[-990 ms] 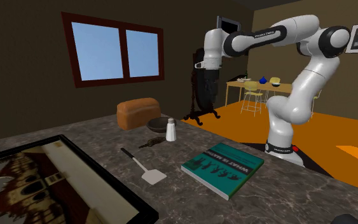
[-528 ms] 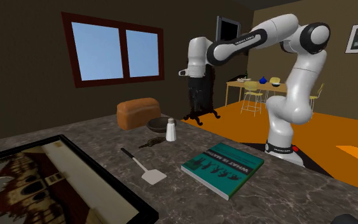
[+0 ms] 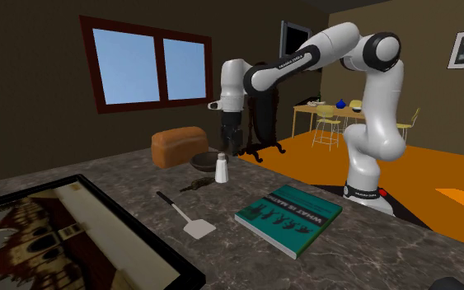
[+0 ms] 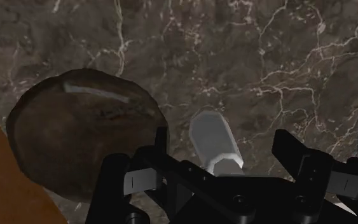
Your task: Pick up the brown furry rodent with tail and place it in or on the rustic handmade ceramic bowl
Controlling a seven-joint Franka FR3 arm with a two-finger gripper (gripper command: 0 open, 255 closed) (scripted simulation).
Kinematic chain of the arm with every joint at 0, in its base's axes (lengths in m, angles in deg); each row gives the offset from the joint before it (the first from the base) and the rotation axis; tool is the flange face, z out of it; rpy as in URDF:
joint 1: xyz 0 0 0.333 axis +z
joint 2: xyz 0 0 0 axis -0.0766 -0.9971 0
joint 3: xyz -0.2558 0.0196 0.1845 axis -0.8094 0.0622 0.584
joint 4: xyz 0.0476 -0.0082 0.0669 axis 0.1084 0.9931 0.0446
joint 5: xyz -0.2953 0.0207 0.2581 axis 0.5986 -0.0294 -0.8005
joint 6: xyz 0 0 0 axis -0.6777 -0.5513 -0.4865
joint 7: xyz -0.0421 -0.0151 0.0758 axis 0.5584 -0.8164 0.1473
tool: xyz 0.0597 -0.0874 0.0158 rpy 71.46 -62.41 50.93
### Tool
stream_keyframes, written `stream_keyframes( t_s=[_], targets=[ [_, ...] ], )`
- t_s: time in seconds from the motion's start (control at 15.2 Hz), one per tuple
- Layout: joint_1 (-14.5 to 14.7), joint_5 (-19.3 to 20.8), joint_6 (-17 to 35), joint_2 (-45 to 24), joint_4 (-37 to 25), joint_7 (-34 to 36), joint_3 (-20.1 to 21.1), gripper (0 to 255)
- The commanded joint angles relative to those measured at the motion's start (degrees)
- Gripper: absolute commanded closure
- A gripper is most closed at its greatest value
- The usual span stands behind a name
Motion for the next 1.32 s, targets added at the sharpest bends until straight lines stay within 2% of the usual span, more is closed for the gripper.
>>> stream_keyframes(
  t_s=[0.0,0.66,1.25],
  targets=[
    [0.6,-0.9,0.6,-4.2,-3.8,-2.3,0.5,0],
    [2.5,-3.1,1.1,-23.3,-23.9,-11.3,4.4,0],
    [2.9,-3.3,5.6,-26.4,-22.5,-11.7,4.8,0]
  ],
)
